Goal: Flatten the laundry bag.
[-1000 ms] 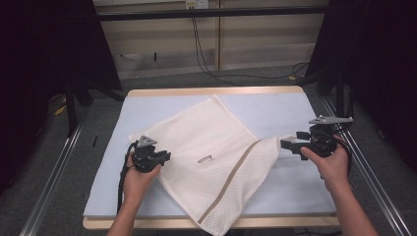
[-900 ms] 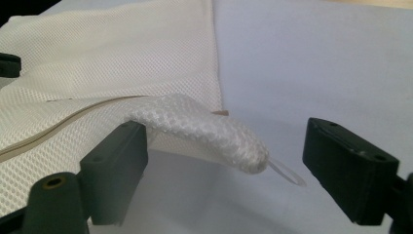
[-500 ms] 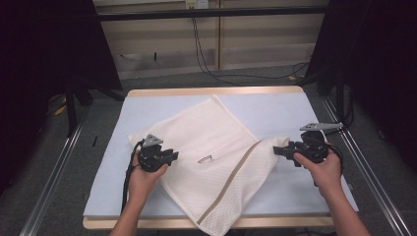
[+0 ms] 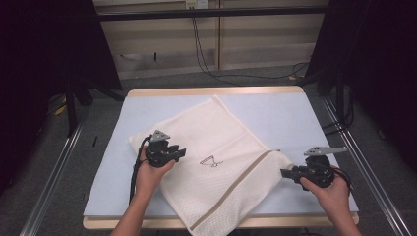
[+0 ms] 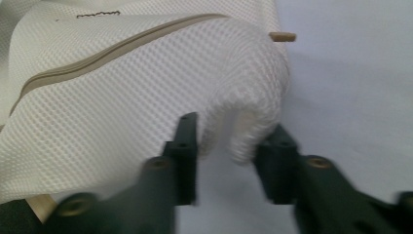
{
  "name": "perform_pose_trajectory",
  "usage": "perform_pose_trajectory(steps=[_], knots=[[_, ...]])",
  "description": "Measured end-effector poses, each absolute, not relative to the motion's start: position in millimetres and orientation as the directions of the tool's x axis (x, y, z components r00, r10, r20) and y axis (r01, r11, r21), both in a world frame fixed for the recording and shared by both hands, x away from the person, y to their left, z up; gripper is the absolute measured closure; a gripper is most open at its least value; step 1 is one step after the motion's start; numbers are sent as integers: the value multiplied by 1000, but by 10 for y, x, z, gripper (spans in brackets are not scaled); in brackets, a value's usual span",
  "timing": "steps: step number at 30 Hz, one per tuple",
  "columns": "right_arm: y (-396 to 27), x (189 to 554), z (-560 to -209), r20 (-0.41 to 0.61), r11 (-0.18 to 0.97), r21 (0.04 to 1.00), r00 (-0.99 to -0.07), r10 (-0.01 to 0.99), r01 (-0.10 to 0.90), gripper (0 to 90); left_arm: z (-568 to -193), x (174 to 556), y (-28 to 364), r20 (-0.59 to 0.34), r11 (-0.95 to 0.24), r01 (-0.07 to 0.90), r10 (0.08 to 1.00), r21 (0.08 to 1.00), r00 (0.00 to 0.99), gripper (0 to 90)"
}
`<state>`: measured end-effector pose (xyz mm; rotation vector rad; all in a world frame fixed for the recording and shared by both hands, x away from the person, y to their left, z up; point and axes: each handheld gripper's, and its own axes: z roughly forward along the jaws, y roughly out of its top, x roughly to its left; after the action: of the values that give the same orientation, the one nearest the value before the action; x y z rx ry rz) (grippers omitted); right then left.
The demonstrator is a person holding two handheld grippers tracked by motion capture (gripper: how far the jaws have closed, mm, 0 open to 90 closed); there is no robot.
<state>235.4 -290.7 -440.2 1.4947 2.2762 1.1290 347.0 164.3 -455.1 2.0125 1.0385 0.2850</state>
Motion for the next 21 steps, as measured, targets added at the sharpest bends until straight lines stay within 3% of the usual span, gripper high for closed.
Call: perform_pose_trajectory(steps=[5, 11, 16, 21], knots=[[-3122, 2351, -4227, 250, 129, 710, -419, 873, 693, 316, -4552, 3476, 1657, -156, -305, 571, 770, 762, 619, 543], [-3181, 2487, -4073, 208, 139, 735, -416, 885, 663, 266, -4558, 3492, 1708, -154, -304, 582, 779, 754, 607, 468], [-3020, 2705, -4184, 176, 206, 716, -458, 872, 667, 312, -4565, 3482, 1725, -155, -303, 590, 785, 748, 600, 396], [-2857, 2767, -4401, 158, 284, 682, -515, 842, 674, 619, -4561, 3457, 1811, -157, -290, 598, 797, 747, 583, 350]])
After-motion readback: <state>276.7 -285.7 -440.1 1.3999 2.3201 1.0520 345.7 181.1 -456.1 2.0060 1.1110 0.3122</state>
